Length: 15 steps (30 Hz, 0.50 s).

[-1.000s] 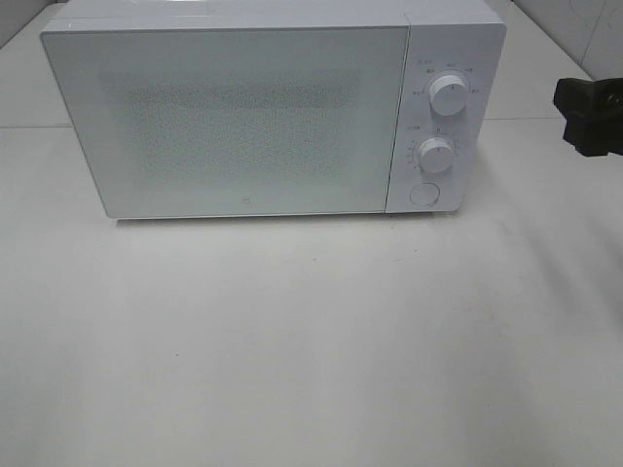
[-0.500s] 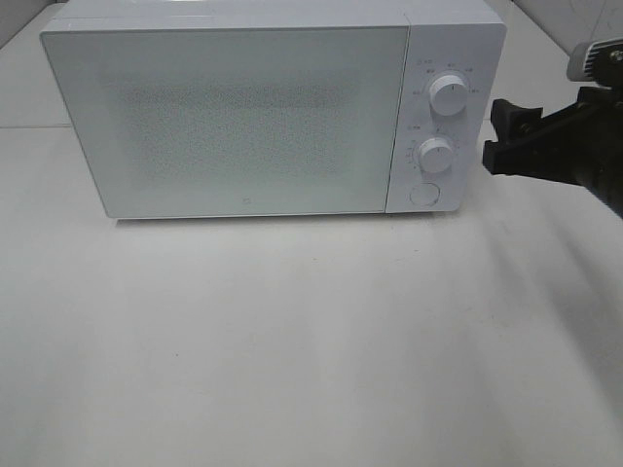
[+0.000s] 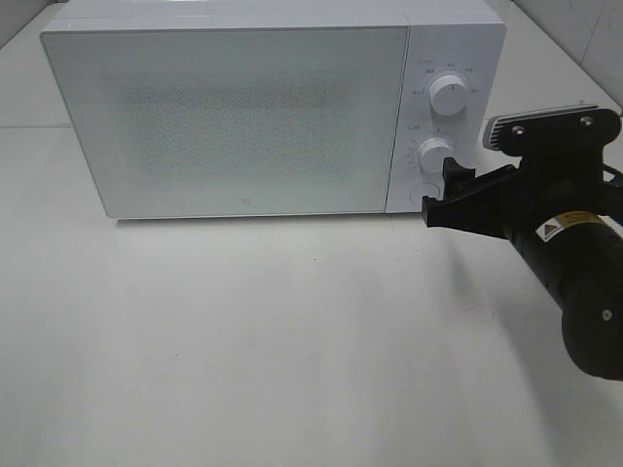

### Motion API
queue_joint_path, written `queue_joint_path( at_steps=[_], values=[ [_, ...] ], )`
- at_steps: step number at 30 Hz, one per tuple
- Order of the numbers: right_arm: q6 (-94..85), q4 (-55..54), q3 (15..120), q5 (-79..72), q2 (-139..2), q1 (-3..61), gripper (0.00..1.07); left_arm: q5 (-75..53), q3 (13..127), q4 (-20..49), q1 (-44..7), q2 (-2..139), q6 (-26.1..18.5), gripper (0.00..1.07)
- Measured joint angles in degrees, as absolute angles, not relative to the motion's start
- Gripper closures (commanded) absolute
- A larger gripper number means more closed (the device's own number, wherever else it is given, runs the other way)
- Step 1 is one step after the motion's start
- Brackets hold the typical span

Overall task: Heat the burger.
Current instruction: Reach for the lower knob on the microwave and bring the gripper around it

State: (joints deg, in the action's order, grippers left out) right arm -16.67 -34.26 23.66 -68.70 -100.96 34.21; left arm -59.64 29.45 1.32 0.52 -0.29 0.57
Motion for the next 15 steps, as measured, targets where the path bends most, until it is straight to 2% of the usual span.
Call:
queue_joint_path(
  at_steps=[15],
  values=[
    [-16.0, -35.1, 31.5, -69.2, -110.5, 34.8, 0.32, -59.6, 29.5, 1.3, 0.5, -0.3, 0.6, 0.07]
  ],
)
